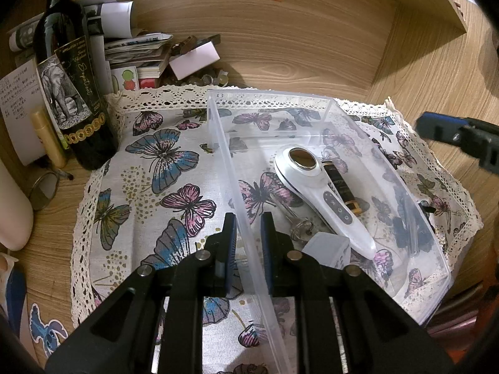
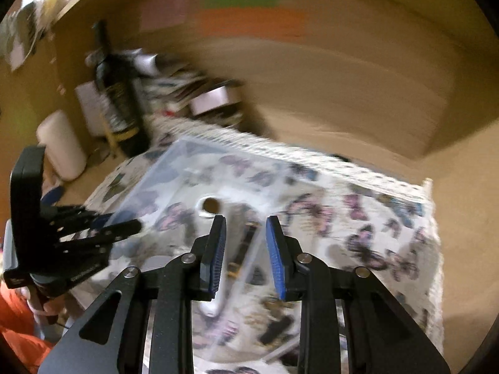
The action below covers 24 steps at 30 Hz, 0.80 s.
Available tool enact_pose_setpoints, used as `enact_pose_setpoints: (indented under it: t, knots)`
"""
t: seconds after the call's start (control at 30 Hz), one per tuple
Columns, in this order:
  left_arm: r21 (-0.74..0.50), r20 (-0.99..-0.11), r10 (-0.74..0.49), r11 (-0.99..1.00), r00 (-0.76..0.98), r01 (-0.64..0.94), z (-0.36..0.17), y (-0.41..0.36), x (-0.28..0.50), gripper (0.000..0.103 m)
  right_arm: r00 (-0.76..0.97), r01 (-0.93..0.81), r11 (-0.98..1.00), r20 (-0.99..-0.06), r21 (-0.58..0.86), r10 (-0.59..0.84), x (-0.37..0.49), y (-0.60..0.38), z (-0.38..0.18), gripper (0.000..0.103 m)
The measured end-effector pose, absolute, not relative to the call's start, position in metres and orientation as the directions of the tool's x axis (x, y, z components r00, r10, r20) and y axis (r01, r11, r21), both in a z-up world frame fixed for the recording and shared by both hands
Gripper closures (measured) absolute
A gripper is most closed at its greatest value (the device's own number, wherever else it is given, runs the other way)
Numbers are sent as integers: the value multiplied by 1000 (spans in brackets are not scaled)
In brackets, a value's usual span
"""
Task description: Organize rigid objects
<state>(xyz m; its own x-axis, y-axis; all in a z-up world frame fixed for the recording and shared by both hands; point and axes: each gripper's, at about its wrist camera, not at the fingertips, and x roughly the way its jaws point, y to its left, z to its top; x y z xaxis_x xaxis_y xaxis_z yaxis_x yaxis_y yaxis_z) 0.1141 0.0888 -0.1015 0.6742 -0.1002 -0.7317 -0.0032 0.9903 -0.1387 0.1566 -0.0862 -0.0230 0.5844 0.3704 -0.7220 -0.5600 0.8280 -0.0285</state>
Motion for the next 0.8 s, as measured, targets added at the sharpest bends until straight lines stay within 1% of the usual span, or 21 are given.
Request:
enact_pose_setpoints:
  t: [0.17,0.4,0.8]
  knots:
    - [-139,-732,-100,990,674,-3,-101,89,114,88,625,-466,884,-723,-43,295,162,-120,-21,79]
    - [-138,-732,-100,990,674,-3,-101,88,115,88,594,-369,929,-778,-34,207,166,-155,-49,79]
    - [-137,-732,-99,991,674,-3,-101,88,116,88,471,-327,944,-856,55,213,149,-174,-101,79]
